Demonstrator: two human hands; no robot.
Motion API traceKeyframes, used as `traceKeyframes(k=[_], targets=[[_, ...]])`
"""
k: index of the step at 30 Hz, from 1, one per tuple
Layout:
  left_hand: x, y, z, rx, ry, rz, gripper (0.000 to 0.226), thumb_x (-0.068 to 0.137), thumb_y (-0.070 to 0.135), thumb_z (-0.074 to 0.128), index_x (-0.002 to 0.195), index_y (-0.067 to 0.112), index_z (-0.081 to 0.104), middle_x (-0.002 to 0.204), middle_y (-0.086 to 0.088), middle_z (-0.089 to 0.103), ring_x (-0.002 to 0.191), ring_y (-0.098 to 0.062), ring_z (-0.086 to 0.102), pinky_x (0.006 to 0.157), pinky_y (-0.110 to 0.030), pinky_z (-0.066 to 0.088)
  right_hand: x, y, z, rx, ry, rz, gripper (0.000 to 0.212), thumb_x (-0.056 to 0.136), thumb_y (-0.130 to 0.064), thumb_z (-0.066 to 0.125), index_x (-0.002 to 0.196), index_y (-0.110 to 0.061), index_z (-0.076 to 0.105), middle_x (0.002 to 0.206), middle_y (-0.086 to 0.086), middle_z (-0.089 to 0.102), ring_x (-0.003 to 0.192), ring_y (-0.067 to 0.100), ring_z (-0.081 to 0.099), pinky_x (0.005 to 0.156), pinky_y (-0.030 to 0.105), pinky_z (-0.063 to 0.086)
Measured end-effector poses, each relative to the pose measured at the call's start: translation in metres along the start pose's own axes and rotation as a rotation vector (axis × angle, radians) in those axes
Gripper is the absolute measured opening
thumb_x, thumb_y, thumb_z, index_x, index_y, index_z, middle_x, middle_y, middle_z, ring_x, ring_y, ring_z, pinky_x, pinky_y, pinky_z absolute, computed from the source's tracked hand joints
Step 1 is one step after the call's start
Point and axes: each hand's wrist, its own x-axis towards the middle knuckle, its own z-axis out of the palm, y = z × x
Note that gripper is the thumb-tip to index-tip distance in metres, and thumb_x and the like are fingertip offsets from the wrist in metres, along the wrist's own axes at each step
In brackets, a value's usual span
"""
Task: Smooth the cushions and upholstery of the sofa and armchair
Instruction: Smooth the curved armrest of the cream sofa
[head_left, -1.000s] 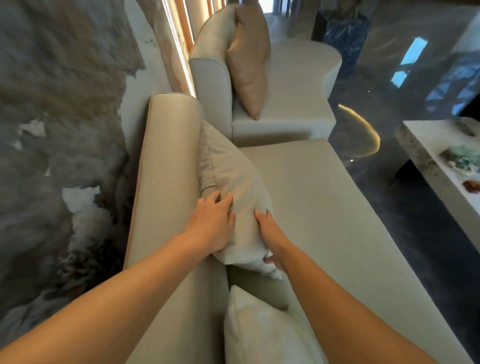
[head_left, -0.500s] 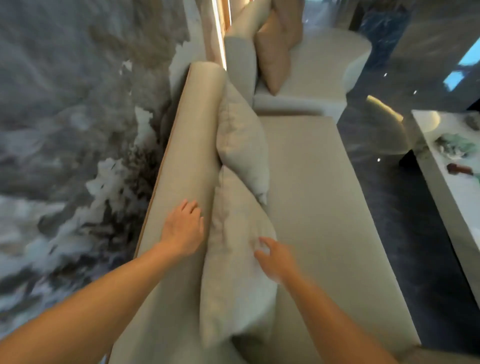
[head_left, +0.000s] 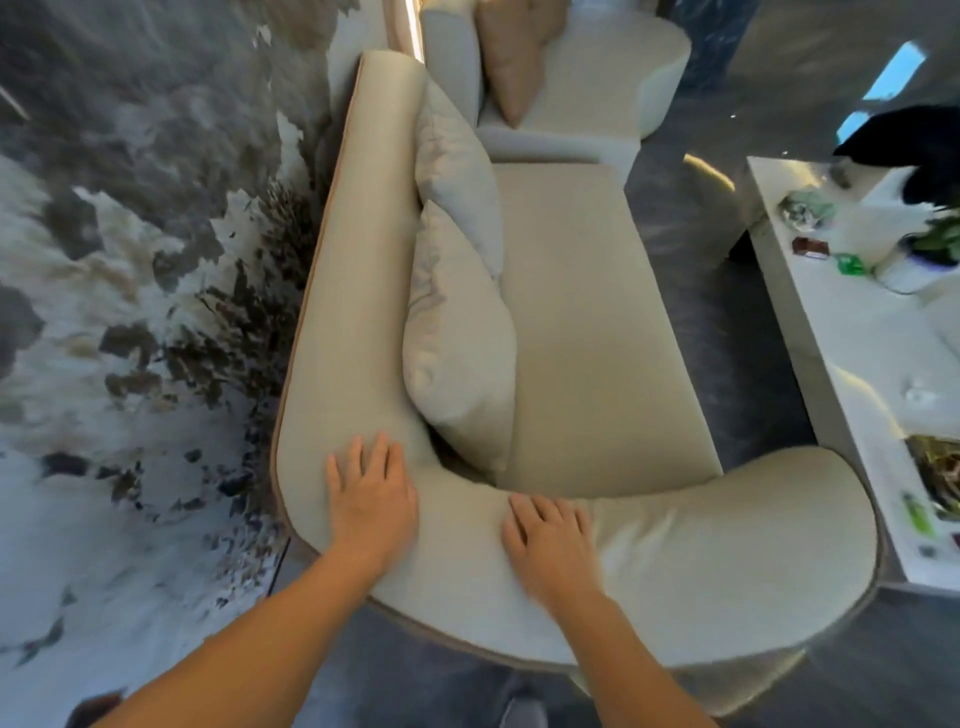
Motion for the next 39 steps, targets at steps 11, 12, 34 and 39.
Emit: traceKeyframes(k=[11, 12, 34, 39], targets=[[-0.036, 0.000, 0.036, -0.137, 0.119, -0.086, 0.069, 0.089, 0.059, 0.009, 0.151, 0.031, 0.016, 0.162, 0.011, 0.005, 0.142, -0.047, -0.013, 0.112, -0.069, -0.005, -0.043, -0.006, 0.039, -0.026, 0.209, 0.004, 0.067, 0.098, -0.059, 0.010, 0.159, -0.031, 0.007, 0.169, 0.002, 0.009, 0.155, 0.027, -0.001, 0.124, 0.052, -0.004], [-0.035, 0.000, 0.039, -0.142, 0.143, -0.088, 0.071, 0.087, 0.062, 0.008, 0.151, 0.032, 0.017, 0.162, 0.011, 0.006, 0.143, -0.046, -0.013, 0.112, -0.068, -0.005, -0.042, -0.007, 0.044, -0.031, 0.244, 0.002, 0.068, 0.097, -0.060, 0.010, 0.158, -0.031, 0.010, 0.169, 0.001, 0.013, 0.155, 0.027, 0.001, 0.124, 0.052, -0.004], [0.096, -0.042, 0.029, -0.101, 0.267, -0.027, 0.076, 0.077, 0.070, 0.004, 0.144, 0.042, 0.024, 0.161, 0.014, 0.010, 0.145, -0.038, -0.012, 0.111, -0.065, -0.008, 0.070, -0.070, 0.024, -0.013, 0.450, 0.109, 0.068, 0.086, -0.067, 0.016, 0.149, -0.043, 0.029, 0.158, -0.011, 0.035, 0.147, 0.020, 0.025, 0.121, 0.050, 0.010], [0.153, -0.068, 0.017, -0.089, 0.248, -0.003, 0.074, 0.079, 0.070, 0.007, 0.145, 0.042, 0.025, 0.162, 0.015, 0.008, 0.146, -0.037, -0.012, 0.112, -0.064, -0.008, 0.120, -0.102, 0.014, -0.021, 0.465, 0.130, 0.069, 0.087, -0.065, 0.017, 0.149, -0.038, 0.032, 0.155, -0.004, 0.040, 0.144, 0.024, 0.028, 0.119, 0.053, 0.010]])
